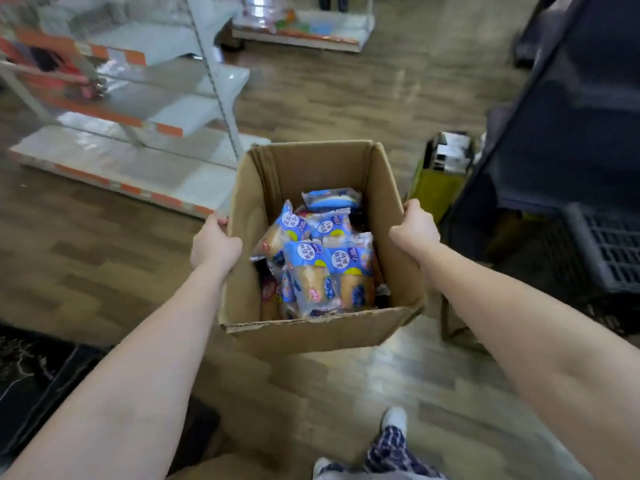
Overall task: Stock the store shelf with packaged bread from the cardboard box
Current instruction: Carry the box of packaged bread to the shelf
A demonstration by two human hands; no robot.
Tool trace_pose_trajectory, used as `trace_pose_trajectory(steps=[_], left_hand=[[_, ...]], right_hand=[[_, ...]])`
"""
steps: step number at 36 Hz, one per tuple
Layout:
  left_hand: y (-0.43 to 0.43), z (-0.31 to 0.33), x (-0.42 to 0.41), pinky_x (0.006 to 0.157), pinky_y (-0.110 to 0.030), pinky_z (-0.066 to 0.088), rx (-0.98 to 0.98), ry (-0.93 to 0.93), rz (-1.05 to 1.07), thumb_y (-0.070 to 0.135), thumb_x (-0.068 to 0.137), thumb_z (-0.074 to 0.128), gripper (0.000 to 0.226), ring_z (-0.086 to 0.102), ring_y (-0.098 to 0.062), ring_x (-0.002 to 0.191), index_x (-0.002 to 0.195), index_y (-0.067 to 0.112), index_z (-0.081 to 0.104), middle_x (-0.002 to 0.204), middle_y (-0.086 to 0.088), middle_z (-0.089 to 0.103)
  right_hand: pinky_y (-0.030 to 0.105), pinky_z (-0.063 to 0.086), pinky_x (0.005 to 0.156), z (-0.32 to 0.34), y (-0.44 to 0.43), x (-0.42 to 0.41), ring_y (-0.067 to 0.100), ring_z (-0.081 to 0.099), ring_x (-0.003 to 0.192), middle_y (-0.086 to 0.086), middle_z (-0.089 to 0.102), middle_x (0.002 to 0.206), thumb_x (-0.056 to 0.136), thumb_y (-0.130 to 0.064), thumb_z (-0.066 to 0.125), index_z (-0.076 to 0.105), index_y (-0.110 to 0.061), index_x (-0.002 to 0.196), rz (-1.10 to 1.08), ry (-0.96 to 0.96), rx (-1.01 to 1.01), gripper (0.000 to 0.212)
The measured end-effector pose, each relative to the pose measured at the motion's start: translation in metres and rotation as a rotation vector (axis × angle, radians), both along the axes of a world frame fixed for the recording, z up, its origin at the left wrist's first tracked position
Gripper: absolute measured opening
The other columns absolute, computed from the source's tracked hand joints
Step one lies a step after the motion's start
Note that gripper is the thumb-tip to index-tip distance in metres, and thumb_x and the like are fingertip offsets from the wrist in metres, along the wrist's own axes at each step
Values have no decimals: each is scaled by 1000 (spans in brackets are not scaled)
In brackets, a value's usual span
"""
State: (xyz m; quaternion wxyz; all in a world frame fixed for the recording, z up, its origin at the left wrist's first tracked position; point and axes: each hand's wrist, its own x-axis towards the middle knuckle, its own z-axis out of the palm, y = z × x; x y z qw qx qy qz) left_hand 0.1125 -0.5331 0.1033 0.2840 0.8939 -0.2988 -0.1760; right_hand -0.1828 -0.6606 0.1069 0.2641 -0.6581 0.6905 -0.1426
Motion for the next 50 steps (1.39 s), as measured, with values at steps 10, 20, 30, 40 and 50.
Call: trace_pose_trajectory(steps=[10, 20, 30, 40, 50], left_hand=[[-143, 12, -117, 79, -35, 50, 3, 1, -270, 14, 75, 61, 33, 60, -30, 97, 105, 27, 51, 104, -8, 65], [-249, 29, -233, 87, -35, 48, -31, -13, -456, 14, 78, 61, 37, 56, -30, 110, 114, 23, 55, 113, -7, 64], [-357, 60, -329, 78, -30, 40, -97, -85, -761, 12, 80, 60, 33, 55, -31, 110, 112, 19, 56, 116, -8, 61], [-447, 79, -417, 85, -33, 45, -139, -71, -1081, 11, 78, 63, 30, 55, -30, 112, 106, 19, 58, 114, -8, 63], [-499, 98, -498, 74, -31, 41, -157, -48, -1314, 11, 76, 61, 26, 50, -20, 90, 100, 21, 58, 97, 2, 58]], right_hand=[[32, 44, 76, 24, -66, -146, 33, 56, 107, 13, 59, 116, 80, -13, 54, 47, -11, 120, -222, 20, -28, 41], [33, 47, 76, 42, -113, -266, 30, 57, 101, 11, 59, 113, 81, -15, 54, 47, -13, 119, -383, 46, -45, 39], [36, 50, 76, 59, -131, -352, 28, 57, 97, 12, 58, 113, 80, -15, 53, 48, -12, 116, -633, 45, -79, 36], [37, 49, 84, 73, -130, -400, 32, 55, 109, 14, 57, 121, 81, -18, 55, 48, -10, 120, -950, 39, -82, 40], [38, 49, 86, 79, -121, -434, 32, 54, 110, 15, 56, 121, 79, -18, 55, 50, -8, 117, -1159, -10, -93, 39]])
